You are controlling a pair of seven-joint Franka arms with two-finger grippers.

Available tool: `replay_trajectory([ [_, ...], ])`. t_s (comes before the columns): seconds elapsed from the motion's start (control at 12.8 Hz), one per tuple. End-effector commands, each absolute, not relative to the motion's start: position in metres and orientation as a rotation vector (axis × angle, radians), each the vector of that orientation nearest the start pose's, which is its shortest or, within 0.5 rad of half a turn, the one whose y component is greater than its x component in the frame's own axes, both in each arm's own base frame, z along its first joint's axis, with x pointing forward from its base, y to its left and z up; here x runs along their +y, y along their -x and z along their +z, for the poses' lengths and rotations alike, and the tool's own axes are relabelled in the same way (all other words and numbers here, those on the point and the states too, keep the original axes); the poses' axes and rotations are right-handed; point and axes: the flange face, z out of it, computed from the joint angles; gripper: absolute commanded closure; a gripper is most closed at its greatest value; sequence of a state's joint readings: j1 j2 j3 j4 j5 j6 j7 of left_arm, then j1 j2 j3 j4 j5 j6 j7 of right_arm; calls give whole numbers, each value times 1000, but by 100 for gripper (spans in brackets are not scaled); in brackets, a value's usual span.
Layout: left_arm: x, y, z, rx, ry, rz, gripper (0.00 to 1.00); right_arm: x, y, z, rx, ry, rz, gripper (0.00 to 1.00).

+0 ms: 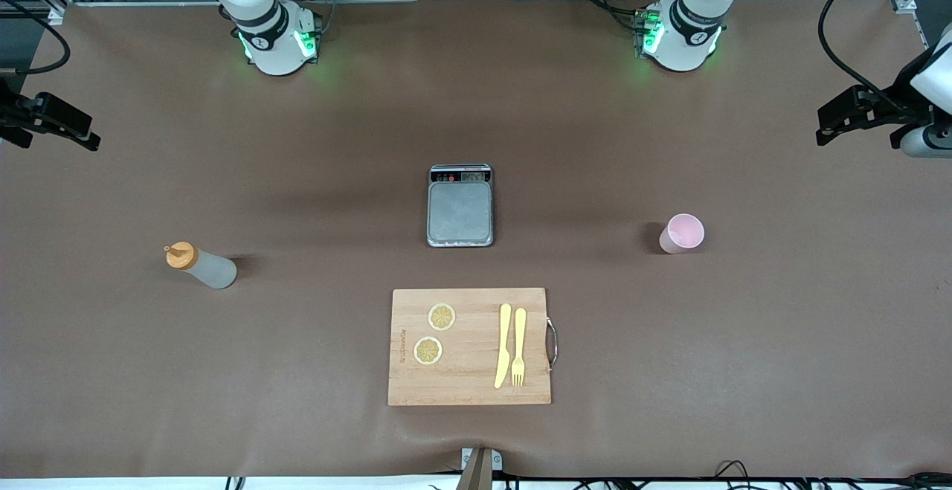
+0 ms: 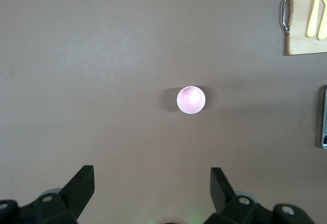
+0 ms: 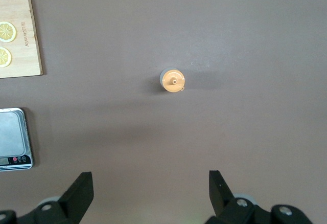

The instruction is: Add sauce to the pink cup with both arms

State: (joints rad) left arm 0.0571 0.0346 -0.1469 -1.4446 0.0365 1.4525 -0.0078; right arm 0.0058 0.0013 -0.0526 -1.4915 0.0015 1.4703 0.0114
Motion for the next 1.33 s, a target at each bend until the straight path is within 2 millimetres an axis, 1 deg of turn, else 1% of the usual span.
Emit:
replay_trajectory([
  [0.0, -40, -548, 661, 87, 3086, 28, 0, -27, -539, 653, 83, 3118, 37, 0],
  [0.23, -37, -550, 660, 78, 3088, 26, 0, -27, -540, 652, 83, 3118, 40, 0],
  [0.39, -38, -552, 655, 76, 3091, 38, 0, -28, -540, 651, 85, 3117, 47, 0],
  [0.55, -39, -563, 638, 79, 3097, 64, 0, -33, -542, 639, 100, 3116, 78, 0],
  [0.63, -41, -568, 624, 83, 3098, 83, 0, -38, -542, 633, 117, 3114, 99, 0],
  [0.78, -42, -573, 583, 67, 3162, 91, 0, -50, -544, 617, 139, 3110, 141, 0],
  [0.86, -39, -577, 565, 50, 3184, 88, 0, -54, -546, 612, 102, 3107, 147, 0],
  [0.94, -42, -580, 549, 55, 3186, 86, 0, -60, -551, 607, 33, 3108, 137, 0],
  [1.1, -47, -587, 509, 64, 3189, 106, 0, -79, -562, 594, -106, 3103, 114, 0],
  [1.17, -51, -586, 486, 70, 3189, 99, 0, -86, -568, 589, -197, 3089, 91, 0],
  [1.25, -51, -585, 462, 67, 3189, 103, 0, -96, -572, 585, -264, 3065, 59, 0],
])
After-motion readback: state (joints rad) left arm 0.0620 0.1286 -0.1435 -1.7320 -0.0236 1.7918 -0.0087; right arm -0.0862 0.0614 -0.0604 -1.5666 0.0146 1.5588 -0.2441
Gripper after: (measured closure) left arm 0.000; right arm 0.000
